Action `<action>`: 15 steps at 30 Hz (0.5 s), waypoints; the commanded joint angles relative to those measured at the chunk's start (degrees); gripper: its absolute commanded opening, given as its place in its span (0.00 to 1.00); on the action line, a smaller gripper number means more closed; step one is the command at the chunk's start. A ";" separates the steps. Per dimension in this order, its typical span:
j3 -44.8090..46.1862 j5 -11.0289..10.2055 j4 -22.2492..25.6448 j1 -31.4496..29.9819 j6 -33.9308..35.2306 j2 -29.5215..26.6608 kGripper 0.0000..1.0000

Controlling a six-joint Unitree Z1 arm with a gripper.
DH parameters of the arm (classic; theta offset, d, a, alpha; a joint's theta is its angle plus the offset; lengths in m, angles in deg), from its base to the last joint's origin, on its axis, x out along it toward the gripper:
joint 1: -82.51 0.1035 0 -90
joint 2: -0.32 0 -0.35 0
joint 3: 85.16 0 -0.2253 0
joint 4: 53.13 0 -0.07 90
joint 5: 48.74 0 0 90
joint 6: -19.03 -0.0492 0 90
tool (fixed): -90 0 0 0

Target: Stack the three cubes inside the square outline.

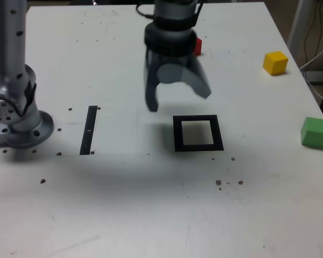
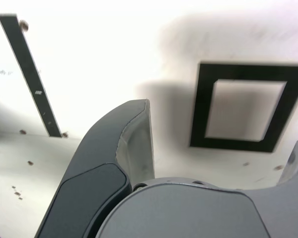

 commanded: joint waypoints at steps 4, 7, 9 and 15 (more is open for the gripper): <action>-4.88 -0.77 1.54 5.00 -2.64 3.05 0.99; -7.09 -1.17 2.15 7.78 -3.87 4.34 0.99; -8.33 -1.38 2.48 9.60 -4.56 5.15 0.99; -11.72 -1.50 3.25 15.40 -6.64 8.14 0.99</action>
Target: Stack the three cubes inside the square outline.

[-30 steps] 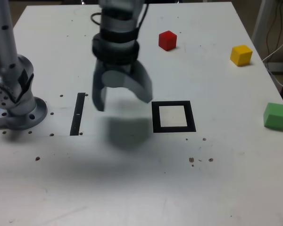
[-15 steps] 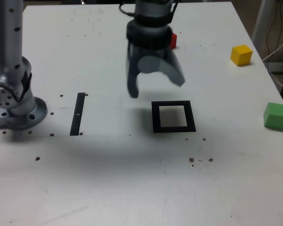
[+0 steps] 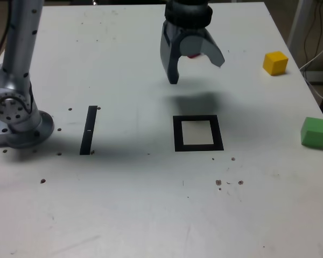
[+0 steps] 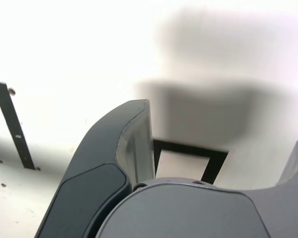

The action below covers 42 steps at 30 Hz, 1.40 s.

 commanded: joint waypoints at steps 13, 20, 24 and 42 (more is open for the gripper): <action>-7.09 -0.24 1.46 11.92 -2.74 5.45 0.99; -14.01 -0.48 4.53 15.72 -3.76 8.64 0.99; -18.71 -0.48 6.66 17.02 -4.33 11.56 0.99; -27.66 1.39 9.16 22.12 -5.98 19.85 0.96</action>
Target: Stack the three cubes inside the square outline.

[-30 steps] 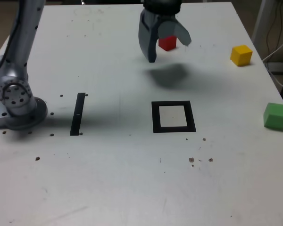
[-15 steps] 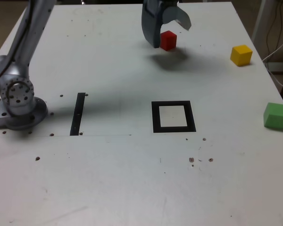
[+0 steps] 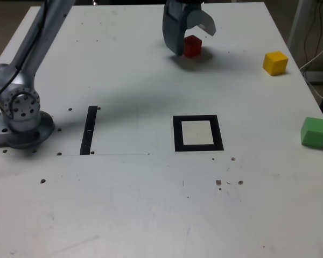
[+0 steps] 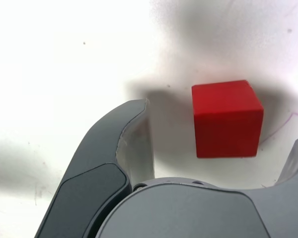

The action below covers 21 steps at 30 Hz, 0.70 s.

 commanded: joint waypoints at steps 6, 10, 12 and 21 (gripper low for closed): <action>-2.12 0.54 0.24 0.42 -0.32 2.19 0.91; -2.81 0.83 0.41 0.47 -0.29 2.70 0.84; -2.94 0.94 0.49 0.50 -0.17 2.91 0.78; -3.58 0.76 -0.08 0.45 0.45 3.73 0.40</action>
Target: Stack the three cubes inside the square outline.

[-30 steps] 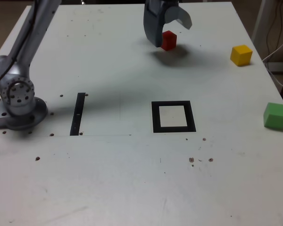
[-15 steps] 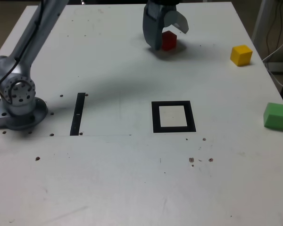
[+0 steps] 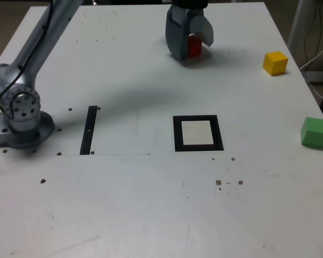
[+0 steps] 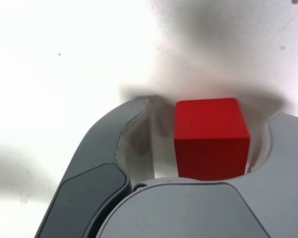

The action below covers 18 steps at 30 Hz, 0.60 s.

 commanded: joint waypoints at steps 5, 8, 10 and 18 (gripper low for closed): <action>-0.33 -0.14 -0.40 0.02 0.03 0.37 0.35; -0.32 -0.14 -0.37 0.00 0.03 0.41 0.34; -0.34 -0.14 -0.34 -0.06 0.03 0.44 0.33; -0.42 0.05 -0.35 -0.31 0.00 0.54 0.31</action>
